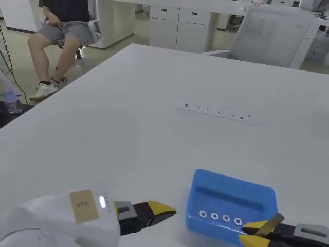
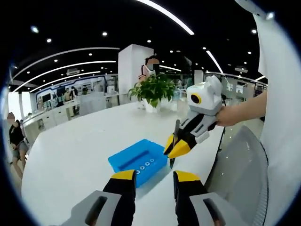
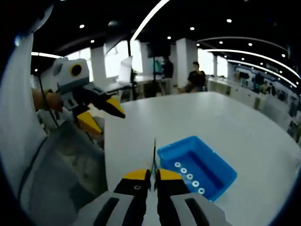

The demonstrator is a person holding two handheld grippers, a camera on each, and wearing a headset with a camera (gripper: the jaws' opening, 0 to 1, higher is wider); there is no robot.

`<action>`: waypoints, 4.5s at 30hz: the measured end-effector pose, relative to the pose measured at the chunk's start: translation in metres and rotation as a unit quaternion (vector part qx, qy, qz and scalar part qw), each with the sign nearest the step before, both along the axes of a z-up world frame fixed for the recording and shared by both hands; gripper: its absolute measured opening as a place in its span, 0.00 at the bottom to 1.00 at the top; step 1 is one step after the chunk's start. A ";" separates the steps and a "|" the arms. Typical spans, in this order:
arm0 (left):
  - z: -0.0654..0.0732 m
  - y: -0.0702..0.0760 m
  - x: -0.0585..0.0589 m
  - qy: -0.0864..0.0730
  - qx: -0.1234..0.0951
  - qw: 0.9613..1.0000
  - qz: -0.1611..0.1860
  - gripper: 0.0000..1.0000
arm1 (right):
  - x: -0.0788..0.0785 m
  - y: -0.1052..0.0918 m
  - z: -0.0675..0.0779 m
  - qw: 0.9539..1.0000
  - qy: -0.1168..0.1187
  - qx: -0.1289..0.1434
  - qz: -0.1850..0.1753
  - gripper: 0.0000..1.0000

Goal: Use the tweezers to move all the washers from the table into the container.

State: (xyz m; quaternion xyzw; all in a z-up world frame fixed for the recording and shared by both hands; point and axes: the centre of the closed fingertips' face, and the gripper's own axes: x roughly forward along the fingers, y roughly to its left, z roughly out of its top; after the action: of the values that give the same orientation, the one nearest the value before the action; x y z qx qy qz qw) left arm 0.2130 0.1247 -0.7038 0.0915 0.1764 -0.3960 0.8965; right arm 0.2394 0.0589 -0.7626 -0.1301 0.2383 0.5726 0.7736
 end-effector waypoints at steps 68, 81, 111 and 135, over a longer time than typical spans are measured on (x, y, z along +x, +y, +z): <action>-0.122 -0.026 -0.023 0.163 0.190 0.934 -0.253 0.00 | -0.046 -0.009 -0.087 0.984 -0.004 -0.133 0.115 0.25; -0.146 -0.020 -0.029 0.177 0.244 0.918 -0.256 0.00 | -0.033 -0.075 -0.036 0.994 -0.025 -0.096 -0.034 0.43; -0.161 -0.012 -0.036 0.199 0.370 0.890 -0.179 0.00 | -0.027 -0.122 0.015 0.989 -0.095 0.022 -0.114 0.67; -0.055 0.021 0.007 0.051 0.013 0.994 0.096 0.72 | -0.008 -0.148 0.016 0.959 -0.065 0.035 -0.272 0.75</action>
State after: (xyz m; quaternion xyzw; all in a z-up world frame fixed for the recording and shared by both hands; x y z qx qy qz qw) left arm 0.2198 0.1461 -0.7585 0.0649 0.2352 -0.3097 0.9190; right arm 0.2313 -0.0892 -0.7470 -0.0696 0.1937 0.3386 0.9182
